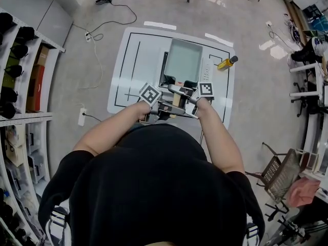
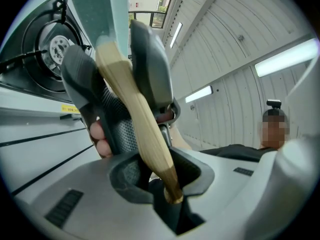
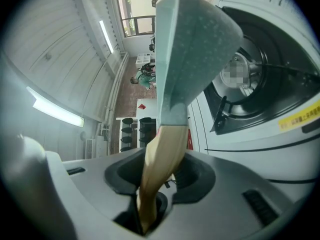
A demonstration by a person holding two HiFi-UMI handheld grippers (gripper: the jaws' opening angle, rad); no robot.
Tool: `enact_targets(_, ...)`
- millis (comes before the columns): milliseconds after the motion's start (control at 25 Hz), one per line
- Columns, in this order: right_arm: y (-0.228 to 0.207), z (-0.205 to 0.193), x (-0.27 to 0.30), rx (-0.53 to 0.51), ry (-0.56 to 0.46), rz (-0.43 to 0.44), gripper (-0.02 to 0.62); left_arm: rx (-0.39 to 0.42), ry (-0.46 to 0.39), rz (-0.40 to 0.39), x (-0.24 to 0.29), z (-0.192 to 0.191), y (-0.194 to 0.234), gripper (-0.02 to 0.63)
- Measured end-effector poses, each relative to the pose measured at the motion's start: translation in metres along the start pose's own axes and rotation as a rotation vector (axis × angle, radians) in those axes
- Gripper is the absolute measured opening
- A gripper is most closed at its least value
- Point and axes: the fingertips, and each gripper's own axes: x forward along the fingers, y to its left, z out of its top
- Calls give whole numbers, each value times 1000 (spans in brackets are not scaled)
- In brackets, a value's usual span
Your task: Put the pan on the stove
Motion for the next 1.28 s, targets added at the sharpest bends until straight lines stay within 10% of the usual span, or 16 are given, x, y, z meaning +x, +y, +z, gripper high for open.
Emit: enact_targets(1280,-56,-5,-5,96,19,-50,138,-92,-26,-20,2,-10,39,100)
